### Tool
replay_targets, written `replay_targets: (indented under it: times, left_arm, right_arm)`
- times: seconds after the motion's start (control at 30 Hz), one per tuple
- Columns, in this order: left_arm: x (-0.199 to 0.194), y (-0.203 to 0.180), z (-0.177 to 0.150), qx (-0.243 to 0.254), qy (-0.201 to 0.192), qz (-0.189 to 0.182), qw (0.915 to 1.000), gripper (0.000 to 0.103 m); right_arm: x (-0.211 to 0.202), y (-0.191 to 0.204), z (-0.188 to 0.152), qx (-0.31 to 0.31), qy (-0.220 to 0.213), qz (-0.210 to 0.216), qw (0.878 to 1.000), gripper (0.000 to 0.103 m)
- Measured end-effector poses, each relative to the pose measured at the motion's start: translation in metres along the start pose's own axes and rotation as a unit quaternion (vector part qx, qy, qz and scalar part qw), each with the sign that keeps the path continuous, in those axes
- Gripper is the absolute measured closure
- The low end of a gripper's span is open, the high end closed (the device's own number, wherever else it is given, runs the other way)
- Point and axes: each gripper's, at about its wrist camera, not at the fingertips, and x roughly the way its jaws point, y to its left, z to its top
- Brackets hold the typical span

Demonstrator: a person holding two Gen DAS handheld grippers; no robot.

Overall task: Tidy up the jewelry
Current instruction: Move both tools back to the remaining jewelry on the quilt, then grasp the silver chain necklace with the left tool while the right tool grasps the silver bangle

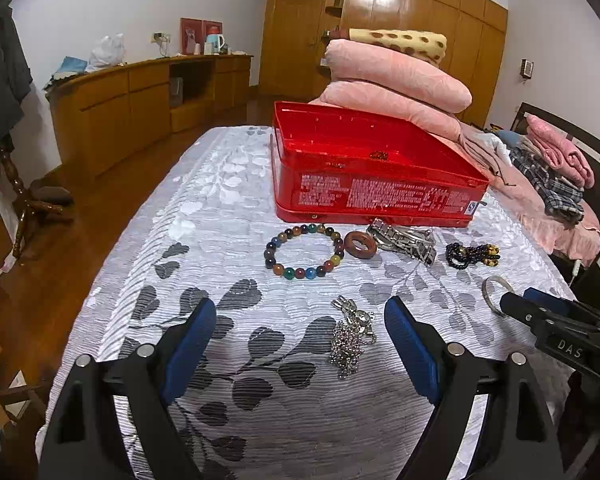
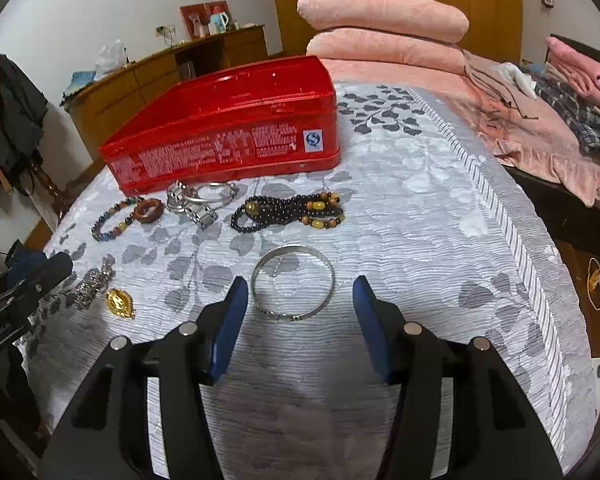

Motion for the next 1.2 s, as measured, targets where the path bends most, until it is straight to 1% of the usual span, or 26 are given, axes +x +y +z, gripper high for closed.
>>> replay_targets:
  times: [0.07, 0.13, 0.27, 0.43, 0.47, 0.57, 0.6, 0.67, 0.87, 0.93, 1.0, 1.07, 1.13, 1.2]
  left_arm:
    - [0.002, -0.001, -0.001, 0.000, 0.003, -0.001, 1.0000, 0.019]
    - [0.003, -0.001, -0.001, 0.002, 0.004, -0.001, 1.0000, 0.019]
    - [0.006, -0.002, -0.001, 0.003, 0.010, -0.004, 0.9999, 0.019]
    - [0.008, -0.001, 0.001, 0.003, 0.013, -0.008, 0.9999, 0.019]
    - [0.009, -0.001, 0.001, 0.003, 0.014, -0.008, 0.9999, 0.019]
    - [0.009, -0.001, 0.001, 0.002, 0.015, -0.009, 0.9998, 0.019]
    - [0.009, -0.001, 0.001, 0.003, 0.015, -0.009, 0.9998, 0.019]
    - [0.009, -0.002, 0.001, 0.005, 0.015, -0.010, 0.9998, 0.019]
    - [0.007, -0.004, -0.002, 0.012, 0.019, -0.009, 0.9997, 0.019]
    - [0.008, -0.007, -0.004, 0.020, 0.027, -0.010, 0.9994, 0.019]
    - [0.012, -0.009, -0.004, 0.024, 0.038, -0.002, 0.9990, 0.019]
    - [0.016, -0.009, -0.004, 0.021, 0.049, 0.001, 0.9986, 0.022]
    - [0.022, -0.009, -0.005, 0.020, 0.064, 0.001, 0.9977, 0.029]
    - [0.024, -0.010, -0.005, 0.023, 0.068, 0.002, 0.9974, 0.029]
  right_arm:
    - [0.002, 0.001, 0.001, -0.003, 0.005, 0.000, 1.000, 0.048]
    - [0.006, 0.002, 0.002, -0.007, 0.012, -0.002, 1.000, 0.042]
    - [0.011, 0.007, 0.004, -0.018, 0.022, -0.003, 1.000, 0.042]
    - [0.017, 0.012, 0.006, -0.026, 0.034, -0.015, 0.999, 0.040]
    - [0.018, 0.013, 0.006, -0.029, 0.034, -0.018, 0.999, 0.040]
    - [0.019, 0.014, 0.006, -0.035, 0.034, -0.025, 0.999, 0.046]
    - [0.019, 0.015, 0.006, -0.035, 0.033, -0.025, 0.998, 0.050]
    - [0.018, 0.014, 0.005, -0.034, 0.030, -0.027, 0.999, 0.055]
    - [0.014, 0.011, 0.004, -0.025, 0.027, -0.018, 0.999, 0.056]
    - [0.012, 0.009, 0.003, -0.022, 0.027, -0.015, 0.999, 0.056]
    - [0.011, 0.008, 0.003, -0.022, 0.027, -0.012, 0.999, 0.056]
    - [0.012, 0.008, 0.002, -0.021, 0.026, -0.011, 0.999, 0.056]
    - [0.012, 0.008, 0.002, -0.021, 0.026, -0.009, 0.999, 0.055]
    - [0.012, 0.008, 0.003, -0.021, 0.026, -0.008, 0.999, 0.055]
